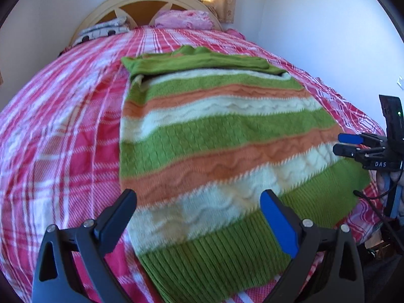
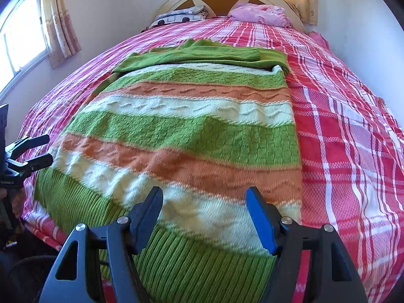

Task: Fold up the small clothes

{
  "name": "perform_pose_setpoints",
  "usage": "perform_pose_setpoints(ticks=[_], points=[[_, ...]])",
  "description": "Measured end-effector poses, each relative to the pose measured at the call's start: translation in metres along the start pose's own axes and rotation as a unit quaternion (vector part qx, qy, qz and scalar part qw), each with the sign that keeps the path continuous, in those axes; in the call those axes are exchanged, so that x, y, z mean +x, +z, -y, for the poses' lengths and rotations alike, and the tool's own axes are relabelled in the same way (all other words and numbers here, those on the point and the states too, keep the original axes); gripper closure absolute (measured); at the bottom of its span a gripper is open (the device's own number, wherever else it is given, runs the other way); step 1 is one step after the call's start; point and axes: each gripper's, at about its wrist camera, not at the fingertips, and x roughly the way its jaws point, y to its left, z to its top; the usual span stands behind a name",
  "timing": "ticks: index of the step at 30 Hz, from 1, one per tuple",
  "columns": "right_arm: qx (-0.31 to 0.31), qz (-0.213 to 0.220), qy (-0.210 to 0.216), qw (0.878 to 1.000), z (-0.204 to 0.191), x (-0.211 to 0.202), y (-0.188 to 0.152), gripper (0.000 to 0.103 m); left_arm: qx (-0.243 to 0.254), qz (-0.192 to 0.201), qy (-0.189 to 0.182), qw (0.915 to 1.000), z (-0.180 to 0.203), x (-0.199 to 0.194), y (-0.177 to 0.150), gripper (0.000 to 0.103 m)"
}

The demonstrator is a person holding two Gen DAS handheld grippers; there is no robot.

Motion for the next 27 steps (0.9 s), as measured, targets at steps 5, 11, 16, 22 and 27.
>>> perform_pose_setpoints(ticks=[5,11,16,22,27], points=[[-0.017,0.007,-0.012,1.0,-0.01,-0.011,-0.006,0.034,0.0,-0.012,0.016,0.9998,0.005,0.001,-0.01,0.003],[-0.031,0.003,-0.024,0.999,-0.016,-0.017,-0.016,0.034,0.004,-0.017,0.015,0.9997,0.011,0.0,-0.017,0.003],[-0.023,-0.003,-0.028,0.999,-0.011,-0.02,-0.026,0.034,-0.001,-0.023,0.008,0.9997,0.01,0.0,-0.02,0.003],[-0.013,0.003,-0.032,0.999,-0.002,-0.032,-0.036,0.034,-0.011,-0.027,-0.001,0.9996,0.011,-0.003,-0.026,0.003],[0.003,0.006,-0.034,0.999,0.009,-0.043,-0.047,0.034,-0.017,-0.028,-0.016,0.9993,0.012,-0.009,-0.03,0.004]])
